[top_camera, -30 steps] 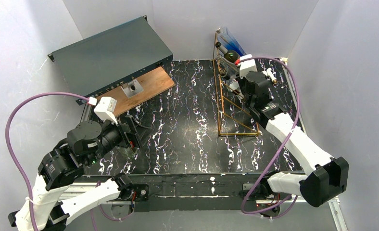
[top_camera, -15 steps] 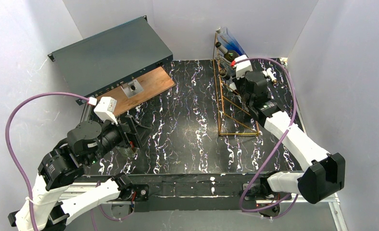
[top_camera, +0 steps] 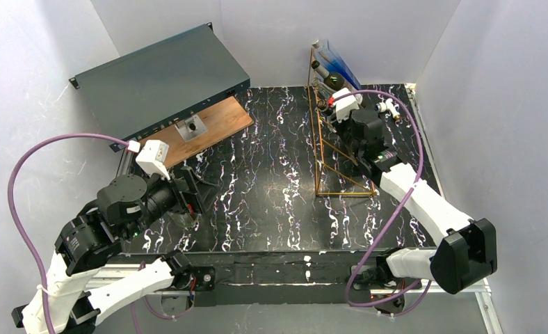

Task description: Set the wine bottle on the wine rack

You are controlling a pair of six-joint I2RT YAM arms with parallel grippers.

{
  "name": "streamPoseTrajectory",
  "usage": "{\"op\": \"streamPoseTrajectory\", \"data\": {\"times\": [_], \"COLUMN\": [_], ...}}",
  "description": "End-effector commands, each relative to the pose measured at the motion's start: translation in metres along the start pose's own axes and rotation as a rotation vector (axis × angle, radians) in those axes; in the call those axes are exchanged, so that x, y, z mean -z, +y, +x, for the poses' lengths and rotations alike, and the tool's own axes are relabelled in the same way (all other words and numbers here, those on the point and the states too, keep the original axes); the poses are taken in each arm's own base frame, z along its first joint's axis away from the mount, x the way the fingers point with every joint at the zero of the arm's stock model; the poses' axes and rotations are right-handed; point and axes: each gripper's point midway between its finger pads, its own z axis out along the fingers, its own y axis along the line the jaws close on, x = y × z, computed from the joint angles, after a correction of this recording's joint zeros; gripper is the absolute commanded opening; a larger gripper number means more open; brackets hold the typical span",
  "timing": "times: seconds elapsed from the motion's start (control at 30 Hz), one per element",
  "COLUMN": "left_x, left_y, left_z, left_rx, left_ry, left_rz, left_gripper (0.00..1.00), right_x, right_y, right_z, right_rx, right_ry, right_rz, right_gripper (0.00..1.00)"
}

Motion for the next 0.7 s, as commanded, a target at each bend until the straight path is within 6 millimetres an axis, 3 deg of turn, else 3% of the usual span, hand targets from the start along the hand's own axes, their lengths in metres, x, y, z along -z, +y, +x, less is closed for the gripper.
{"op": "streamPoseTrajectory", "data": {"times": [0.0, 0.23, 0.3, 0.67], "left_x": [-0.003, 0.000, 0.000, -0.005], "left_y": [0.002, 0.004, 0.005, 0.001], "left_z": [0.003, 0.004, 0.004, 0.003], "left_rx": [-0.008, 0.000, 0.001, -0.007], "left_ry": [0.008, -0.002, -0.004, 0.010], "left_rz": [-0.008, -0.007, -0.008, -0.005], "left_gripper": [0.99, 0.99, 0.99, 0.99], "right_x": [0.005, 0.002, 0.001, 0.005], "right_y": [-0.023, -0.017, -0.013, 0.004], "right_z": [-0.040, -0.034, -0.033, -0.026], "right_rx": [0.001, 0.006, 0.003, -0.009], "right_ry": [-0.134, -0.103, -0.090, -0.015], "right_rz": [0.068, 0.042, 0.014, -0.086], "right_gripper": [0.01, 0.02, 0.09, 0.22]}}
